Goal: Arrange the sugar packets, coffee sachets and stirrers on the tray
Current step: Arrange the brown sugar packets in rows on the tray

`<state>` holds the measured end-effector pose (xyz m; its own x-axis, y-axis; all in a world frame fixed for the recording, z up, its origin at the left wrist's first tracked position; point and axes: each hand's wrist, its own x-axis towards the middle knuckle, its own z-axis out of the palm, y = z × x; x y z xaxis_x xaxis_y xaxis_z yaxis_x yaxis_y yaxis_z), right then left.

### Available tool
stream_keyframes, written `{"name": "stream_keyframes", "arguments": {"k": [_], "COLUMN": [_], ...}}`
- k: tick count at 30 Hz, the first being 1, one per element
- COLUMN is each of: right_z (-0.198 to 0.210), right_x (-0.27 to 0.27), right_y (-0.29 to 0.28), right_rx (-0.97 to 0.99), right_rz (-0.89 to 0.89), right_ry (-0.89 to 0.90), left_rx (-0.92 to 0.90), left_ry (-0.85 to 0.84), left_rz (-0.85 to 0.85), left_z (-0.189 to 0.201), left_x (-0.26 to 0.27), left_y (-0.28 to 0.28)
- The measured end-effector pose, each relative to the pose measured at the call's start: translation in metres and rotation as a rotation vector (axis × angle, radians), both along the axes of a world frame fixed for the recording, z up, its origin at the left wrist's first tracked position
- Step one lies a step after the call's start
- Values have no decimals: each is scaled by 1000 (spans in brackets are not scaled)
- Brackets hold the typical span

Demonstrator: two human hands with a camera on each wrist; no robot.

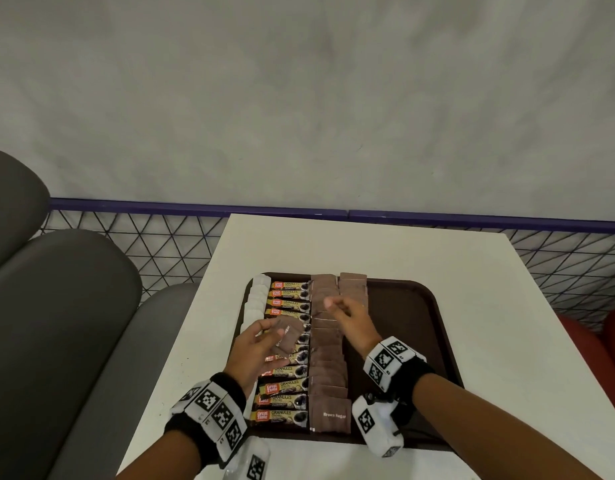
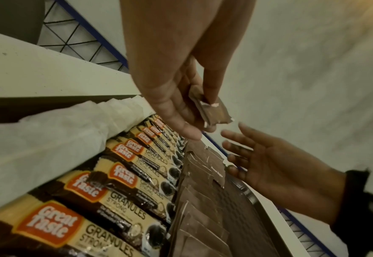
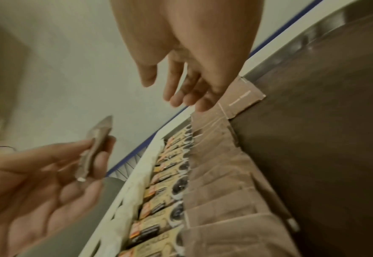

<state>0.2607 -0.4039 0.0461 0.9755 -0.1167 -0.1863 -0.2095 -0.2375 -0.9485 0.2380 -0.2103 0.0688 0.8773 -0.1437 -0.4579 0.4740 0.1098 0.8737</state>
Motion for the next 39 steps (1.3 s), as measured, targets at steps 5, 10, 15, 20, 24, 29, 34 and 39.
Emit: {"name": "stream_keyframes", "arguments": {"k": [5,10,15,20,24,29,34,39], "right_z": [5,1,0,-5,-27,-41,-46,-46], "right_x": [-15,-25,-35,-26,-10,6,19,22], "right_y": [21,15,6,-23,-59,-64,-60,-55], "right_rx": [115,160,192,78,-100,-309,-520,-697], "right_rz": [288,176,191,-77,-291,-244,-256,-241], "right_ry": [61,60,91,49,128,242,280,257], "left_rx": [94,61,102,120,113,151,183,238], "left_ry": [-58,-27,-41,-65,-46,-51,-67,-112], "left_rz": [-73,-28,-68,-82,-46,-46,-78,-137], "left_z": [7,4,-1,-7,-12,-19,-19,-18], "left_x": [-5,-8,-5,-4,0,4,5,1], "left_y": [-6,-9,-15,-19,-7,3,8,11]}}
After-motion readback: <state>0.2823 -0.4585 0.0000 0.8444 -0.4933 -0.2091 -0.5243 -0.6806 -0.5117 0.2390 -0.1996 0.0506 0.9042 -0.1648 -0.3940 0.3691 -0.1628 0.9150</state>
